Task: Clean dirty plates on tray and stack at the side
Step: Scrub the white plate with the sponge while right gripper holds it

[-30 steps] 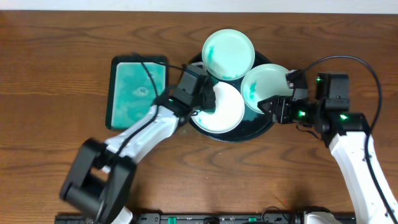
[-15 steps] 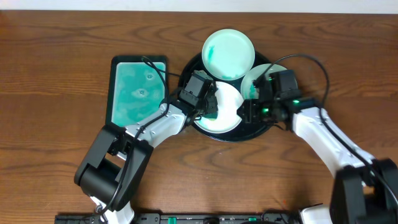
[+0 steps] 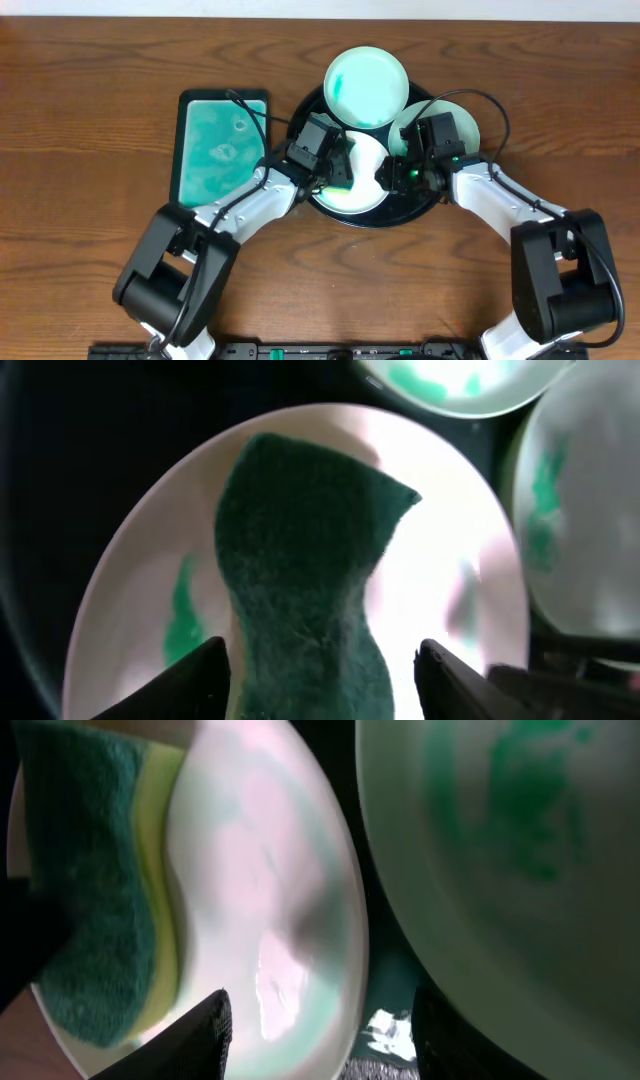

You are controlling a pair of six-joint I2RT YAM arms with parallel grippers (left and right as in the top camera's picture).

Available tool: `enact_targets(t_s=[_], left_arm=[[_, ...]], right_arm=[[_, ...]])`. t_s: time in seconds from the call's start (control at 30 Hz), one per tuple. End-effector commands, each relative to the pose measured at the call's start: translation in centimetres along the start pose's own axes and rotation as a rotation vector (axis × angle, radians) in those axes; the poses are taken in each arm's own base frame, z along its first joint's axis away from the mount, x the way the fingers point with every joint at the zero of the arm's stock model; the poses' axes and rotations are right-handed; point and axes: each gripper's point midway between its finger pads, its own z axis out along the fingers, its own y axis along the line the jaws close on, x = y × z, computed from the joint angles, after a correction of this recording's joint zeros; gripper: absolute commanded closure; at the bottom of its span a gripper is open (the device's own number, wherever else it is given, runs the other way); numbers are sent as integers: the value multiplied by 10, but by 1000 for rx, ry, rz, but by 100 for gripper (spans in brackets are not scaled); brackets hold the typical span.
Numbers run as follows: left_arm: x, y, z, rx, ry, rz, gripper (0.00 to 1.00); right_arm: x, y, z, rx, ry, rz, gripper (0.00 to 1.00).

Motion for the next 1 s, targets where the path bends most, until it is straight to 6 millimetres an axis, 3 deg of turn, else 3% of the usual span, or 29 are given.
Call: enact_targets(t_s=[0.0, 0.27, 0.47, 0.67, 0.87, 0.97], left_arm=[[-16, -14, -18, 31, -43, 22, 38], [-21, -3, -23, 8, -46, 48, 41], [-21, -3, -23, 7, -44, 49, 47], [-21, -2, -15, 9, -48, 49, 47], [-25, -3, -3, 20, -66, 69, 47], [-25, 6, 4, -20, -76, 72, 48]], right_arm=[[-13, 1, 1, 11, -43, -33, 44], [-20, -6, 6, 45, -75, -46, 46], [-27, -4, 10, 33, -103, -57, 67], [-25, -4, 13, 45, -96, -60, 80], [-22, -5, 16, 46, -86, -60, 83], [-21, -6, 16, 49, -79, -58, 84]])
